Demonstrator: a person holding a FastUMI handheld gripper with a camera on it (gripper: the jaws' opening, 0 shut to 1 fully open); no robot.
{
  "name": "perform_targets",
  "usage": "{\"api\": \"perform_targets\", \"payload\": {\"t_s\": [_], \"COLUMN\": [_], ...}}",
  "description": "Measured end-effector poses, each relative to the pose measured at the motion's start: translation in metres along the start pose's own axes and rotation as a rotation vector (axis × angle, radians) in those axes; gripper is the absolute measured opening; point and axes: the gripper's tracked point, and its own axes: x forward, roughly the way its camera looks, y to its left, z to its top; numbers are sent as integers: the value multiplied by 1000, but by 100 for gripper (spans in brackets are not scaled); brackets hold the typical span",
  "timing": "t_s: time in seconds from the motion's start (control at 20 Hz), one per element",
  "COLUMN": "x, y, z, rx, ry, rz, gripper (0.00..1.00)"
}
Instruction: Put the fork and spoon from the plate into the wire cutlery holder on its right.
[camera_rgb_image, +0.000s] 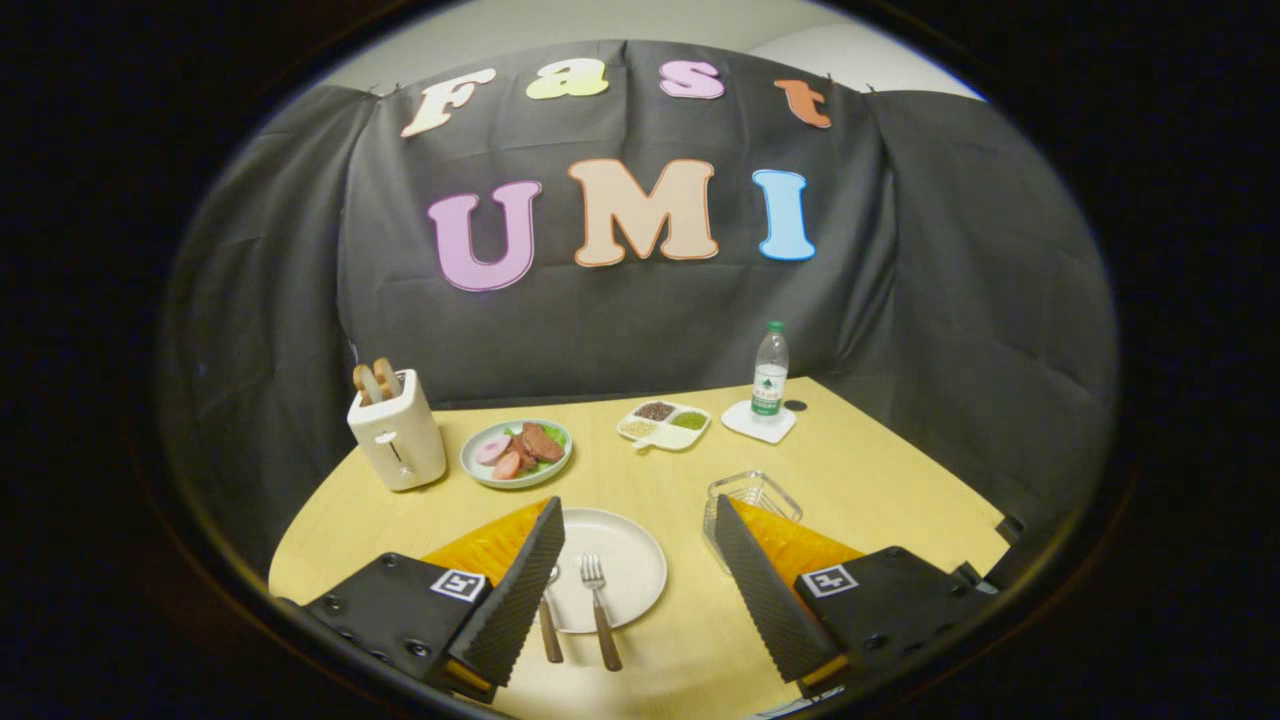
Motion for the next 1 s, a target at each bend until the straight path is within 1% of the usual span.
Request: {"api": "perform_targets", "payload": {"t_s": [0.3,0.6,0.8,1.0], "x": [8,19,25,23], "y": [6,10,11,6], "z": [-34,-50,-65,-87], "rx": [8,-36,-64,-106], "ry": [108,168,225,332], "rz": [30,69,120,160], "gripper": [98,98,98,98]}}
